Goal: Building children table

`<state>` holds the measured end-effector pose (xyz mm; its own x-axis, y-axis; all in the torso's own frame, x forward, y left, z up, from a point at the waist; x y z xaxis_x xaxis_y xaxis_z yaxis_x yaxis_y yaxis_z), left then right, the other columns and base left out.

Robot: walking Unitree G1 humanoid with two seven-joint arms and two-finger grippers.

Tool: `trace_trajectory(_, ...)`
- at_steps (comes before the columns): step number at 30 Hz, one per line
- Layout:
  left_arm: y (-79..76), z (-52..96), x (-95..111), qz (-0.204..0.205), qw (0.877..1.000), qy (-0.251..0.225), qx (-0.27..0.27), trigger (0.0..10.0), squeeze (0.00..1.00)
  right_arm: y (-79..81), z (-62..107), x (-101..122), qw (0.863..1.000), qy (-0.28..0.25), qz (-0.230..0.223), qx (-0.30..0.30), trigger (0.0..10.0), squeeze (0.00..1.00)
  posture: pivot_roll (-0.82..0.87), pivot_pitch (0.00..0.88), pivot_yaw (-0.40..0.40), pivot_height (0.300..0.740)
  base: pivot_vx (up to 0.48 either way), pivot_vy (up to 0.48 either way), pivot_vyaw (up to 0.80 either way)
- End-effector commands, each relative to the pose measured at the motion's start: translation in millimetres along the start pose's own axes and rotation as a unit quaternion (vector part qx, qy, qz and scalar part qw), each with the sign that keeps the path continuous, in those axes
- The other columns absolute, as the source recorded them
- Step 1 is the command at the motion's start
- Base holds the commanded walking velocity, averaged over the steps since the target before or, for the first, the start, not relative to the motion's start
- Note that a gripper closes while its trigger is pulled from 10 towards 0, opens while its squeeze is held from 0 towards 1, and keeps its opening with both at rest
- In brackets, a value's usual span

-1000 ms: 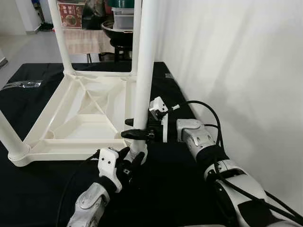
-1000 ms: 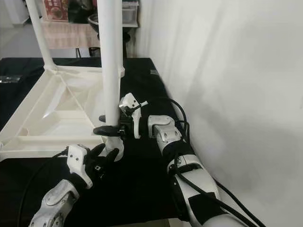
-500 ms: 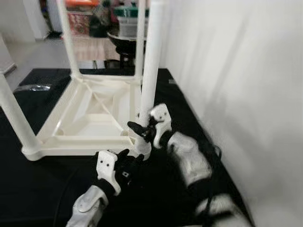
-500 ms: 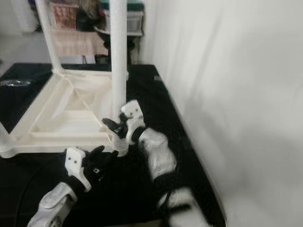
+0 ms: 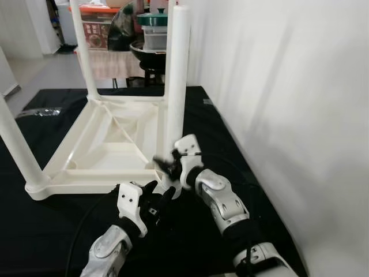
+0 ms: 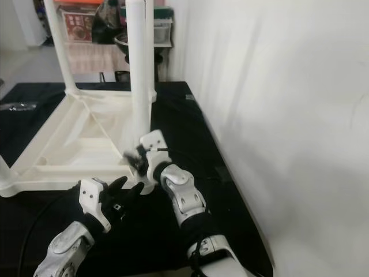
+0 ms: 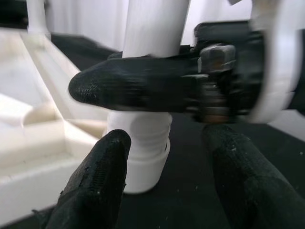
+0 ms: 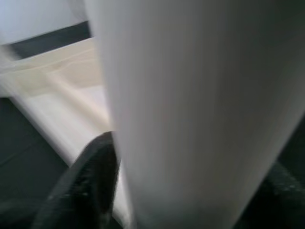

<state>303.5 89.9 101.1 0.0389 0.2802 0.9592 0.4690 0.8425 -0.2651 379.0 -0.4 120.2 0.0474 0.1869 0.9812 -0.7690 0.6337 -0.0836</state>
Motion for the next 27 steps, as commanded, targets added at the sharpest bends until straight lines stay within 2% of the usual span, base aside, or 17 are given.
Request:
trace_trajectory(1, -1.8, -2.6, -0.8, 0.000, 1.000, 0.002, -0.004, 10.0, 0.00, 13.6, 4.1, 32.7, 0.993, -0.055, 0.022, 0.105, 10.0, 1.00, 0.02, 0.000, -0.084, 0.740, 0.000, 0.000, 0.00)
trace_trajectory(2, -1.9, -2.8, -1.0, 0.001, 1.000, 0.002, -0.005, 10.0, 0.00, 13.5, 8.2, 39.4, 0.987, -0.067, 0.033, 0.142, 10.0, 1.00, 0.02, 0.000, -0.087, 0.740, 0.000, 0.000, 0.00)
trace_trajectory(3, -1.9, -2.8, -1.0, 0.001, 1.000, 0.002, -0.005, 10.0, 0.00, 13.5, 8.2, 39.4, 0.987, -0.067, 0.033, 0.142, 10.0, 1.00, 0.02, 0.000, -0.087, 0.740, 0.000, 0.000, 0.00)
trace_trajectory(5, -1.8, -3.2, -1.2, 0.001, 1.000, 0.003, -0.004, 10.0, 0.00, 7.3, 12.0, 44.2, 0.980, -0.068, 0.048, 0.181, 10.0, 1.00, 0.03, 0.000, -0.090, 0.740, 0.000, 0.000, 0.00)
trace_trajectory(10, -0.9, -3.8, -1.4, -0.001, 1.000, 0.002, -0.002, 10.0, 0.00, -3.4, 10.8, 39.3, 0.979, -0.041, 0.057, 0.191, 10.0, 0.97, 0.04, 0.000, -0.098, 0.740, 0.000, 0.000, 0.00)
trace_trajectory(11, -0.5, -4.0, -1.3, -0.002, 1.000, 0.002, -0.001, 10.0, 0.00, -4.7, 11.3, 38.9, 0.977, -0.037, 0.052, 0.202, 10.0, 0.00, 0.05, 0.000, -0.099, 0.740, 0.000, 0.000, 0.00)
trace_trajectory(18, 0.5, -4.2, -1.0, -0.003, 1.000, 0.001, 0.003, 10.0, 0.00, -4.4, 15.0, 43.3, 0.971, -0.043, 0.034, 0.234, 10.0, 0.00, 0.05, 0.000, -0.101, 0.740, 0.000, 0.000, 0.00)
trace_trajectory(19, 0.4, -4.3, -1.0, -0.002, 1.000, 0.001, 0.002, 10.0, 0.00, -2.7, 17.9, 44.0, 0.967, -0.049, 0.025, 0.249, 0.0, 0.00, 0.05, 0.000, -0.098, 0.740, 0.000, 0.000, 0.00)
trace_trajectory(24, 0.1, -4.4, -1.0, -0.002, 1.000, 0.001, 0.002, 10.0, 0.00, -2.3, 19.8, 44.1, 0.964, -0.053, 0.022, 0.259, 0.0, 0.00, 0.05, 0.000, -0.098, 0.740, 0.000, 0.000, 0.00)
trace_trajectory(27, -0.9, -3.7, -0.6, -0.001, 1.000, 0.000, 0.001, 10.0, 0.00, -9.2, 21.3, 35.2, 0.972, -0.057, 0.016, 0.227, 0.0, 0.00, 0.05, 0.000, -0.097, 0.740, 0.000, 0.000, 0.00)
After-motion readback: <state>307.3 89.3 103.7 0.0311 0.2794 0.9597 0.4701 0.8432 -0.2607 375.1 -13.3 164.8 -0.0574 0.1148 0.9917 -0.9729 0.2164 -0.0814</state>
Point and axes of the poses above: a point about 5 cm out from each wrist's last joint towards the gripper, its own z axis pointing back from the gripper into the wrist, its own x axis along the axis of the wrist's last joint, y = z × x, the point moved 6 cm from there along -z, pointing out of the wrist towards the gripper, and after that the axes turned 7 degrees about z, right-handed, at the moved point
